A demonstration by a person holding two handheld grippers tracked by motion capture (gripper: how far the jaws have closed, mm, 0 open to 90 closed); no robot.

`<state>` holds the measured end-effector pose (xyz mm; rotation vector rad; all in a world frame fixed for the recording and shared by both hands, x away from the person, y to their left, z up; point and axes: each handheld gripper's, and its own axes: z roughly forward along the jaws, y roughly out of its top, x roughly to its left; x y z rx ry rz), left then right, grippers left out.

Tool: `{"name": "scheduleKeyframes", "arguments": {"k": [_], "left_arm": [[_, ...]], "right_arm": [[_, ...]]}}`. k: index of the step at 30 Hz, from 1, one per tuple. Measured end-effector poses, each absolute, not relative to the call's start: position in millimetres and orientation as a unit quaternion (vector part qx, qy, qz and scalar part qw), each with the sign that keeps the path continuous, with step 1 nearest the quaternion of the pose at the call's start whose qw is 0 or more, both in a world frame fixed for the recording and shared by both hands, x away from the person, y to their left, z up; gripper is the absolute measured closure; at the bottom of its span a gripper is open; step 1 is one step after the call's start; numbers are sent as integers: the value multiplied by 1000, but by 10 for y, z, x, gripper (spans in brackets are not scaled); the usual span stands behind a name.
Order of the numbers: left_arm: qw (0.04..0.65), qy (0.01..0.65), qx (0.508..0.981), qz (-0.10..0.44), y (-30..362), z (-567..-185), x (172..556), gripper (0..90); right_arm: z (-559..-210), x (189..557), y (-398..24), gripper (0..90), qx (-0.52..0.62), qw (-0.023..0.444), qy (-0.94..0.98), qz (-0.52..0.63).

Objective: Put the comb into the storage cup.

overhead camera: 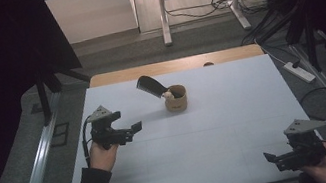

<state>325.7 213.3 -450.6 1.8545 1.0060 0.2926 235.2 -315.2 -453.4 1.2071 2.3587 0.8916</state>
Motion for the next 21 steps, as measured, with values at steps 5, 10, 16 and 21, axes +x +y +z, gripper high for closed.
{"name": "scheduleKeyframes", "arguments": {"k": [5,10,16,21], "left_arm": [[485,416,759,123,2175,-4517,3154,0],[481,423,759,117,2213,-4532,3050,0],[479,422,760,120,2230,-4539,2940,0],[473,421,764,127,2234,-4554,2854,0]], "right_arm": [[-4533,2347,-3153,0,425,174,830,315],[-4532,2346,-3158,0,426,174,830,316],[-4531,2344,-3158,0,426,175,830,316],[-4531,2343,-3158,0,426,175,829,316]]}}
